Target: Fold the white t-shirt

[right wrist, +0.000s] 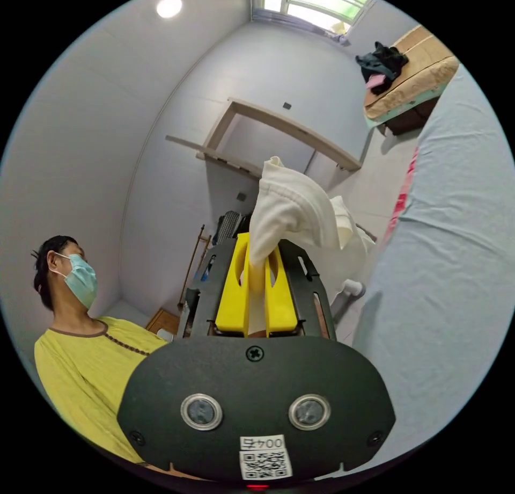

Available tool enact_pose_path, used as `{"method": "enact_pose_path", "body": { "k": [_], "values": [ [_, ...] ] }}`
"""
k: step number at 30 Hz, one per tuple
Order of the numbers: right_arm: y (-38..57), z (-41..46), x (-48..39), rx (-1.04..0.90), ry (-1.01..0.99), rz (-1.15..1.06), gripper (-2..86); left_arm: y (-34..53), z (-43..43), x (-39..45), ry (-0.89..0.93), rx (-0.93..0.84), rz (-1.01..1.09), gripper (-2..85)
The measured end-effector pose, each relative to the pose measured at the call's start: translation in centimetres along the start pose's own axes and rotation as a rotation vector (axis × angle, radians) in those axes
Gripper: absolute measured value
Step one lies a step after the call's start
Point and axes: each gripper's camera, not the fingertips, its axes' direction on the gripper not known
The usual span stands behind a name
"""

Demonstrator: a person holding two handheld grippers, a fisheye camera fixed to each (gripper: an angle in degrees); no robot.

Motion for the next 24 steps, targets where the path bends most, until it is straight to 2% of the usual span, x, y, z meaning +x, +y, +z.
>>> {"method": "enact_pose_path", "body": {
  "k": [6, 11, 16, 24],
  "values": [
    [6.3, 26.9, 3.2, -0.119, -0.028, 0.005, 4.6, 8.1, -17.7, -2.3, -0.064, 0.056, -0.035, 6.1],
    [11.5, 48.7, 8.7, -0.2, -0.103, 0.082, 4.5, 15.7, -32.9, -5.1, -0.153, 0.187, -0.063, 6.1],
    [14.9, 71.6, 14.1, -0.347, -0.112, 0.085, 4.6, 21.4, -43.4, -8.8, -0.139, 0.303, -0.136, 5.8],
    [16.3, 101.2, 24.0, -0.535, -0.069, 0.028, 4.5, 24.3, -56.9, -15.3, -0.1, 0.436, -0.206, 5.3]
  ]
}}
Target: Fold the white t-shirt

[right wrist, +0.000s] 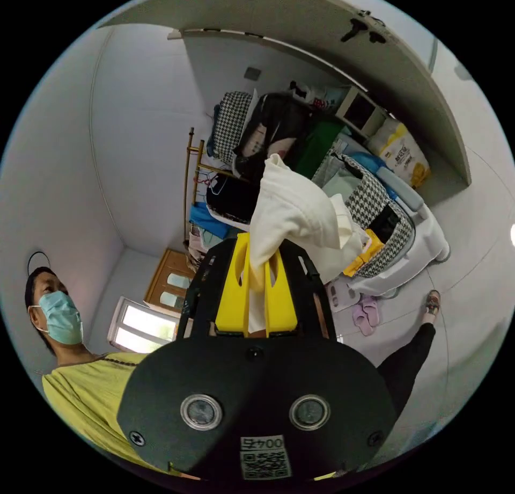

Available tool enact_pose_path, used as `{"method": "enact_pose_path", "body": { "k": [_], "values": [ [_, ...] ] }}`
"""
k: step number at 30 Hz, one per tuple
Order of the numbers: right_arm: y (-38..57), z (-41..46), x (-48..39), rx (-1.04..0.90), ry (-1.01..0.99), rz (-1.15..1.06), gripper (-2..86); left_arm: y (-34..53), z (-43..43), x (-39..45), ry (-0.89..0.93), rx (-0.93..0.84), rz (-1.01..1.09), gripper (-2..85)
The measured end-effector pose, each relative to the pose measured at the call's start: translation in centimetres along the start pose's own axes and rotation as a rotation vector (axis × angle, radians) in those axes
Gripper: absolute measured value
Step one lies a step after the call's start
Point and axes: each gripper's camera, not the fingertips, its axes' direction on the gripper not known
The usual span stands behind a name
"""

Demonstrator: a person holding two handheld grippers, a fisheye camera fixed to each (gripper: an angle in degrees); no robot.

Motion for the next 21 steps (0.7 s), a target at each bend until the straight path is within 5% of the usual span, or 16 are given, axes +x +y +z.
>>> {"method": "enact_pose_path", "body": {
  "k": [8, 13, 17, 21],
  "values": [
    [-16.0, 23.9, 14.3, -0.108, 0.017, 0.013, 4.4, -10.9, -10.7, -6.8, -0.067, 0.101, -0.069, 5.3],
    [-26.6, 38.2, 16.6, -0.123, 0.067, -0.2, 4.3, -18.5, -18.7, -5.9, -0.14, 0.15, 0.048, 5.4],
    [-29.5, 46.4, 21.3, -0.096, 0.115, -0.226, 4.3, -23.4, -24.1, -7.4, -0.193, 0.119, 0.072, 5.9],
    [-28.4, 58.0, 34.8, -0.185, 0.275, -0.111, 4.2, -25.6, -25.7, -16.4, -0.199, 0.031, -0.076, 6.0]
  ]
}}
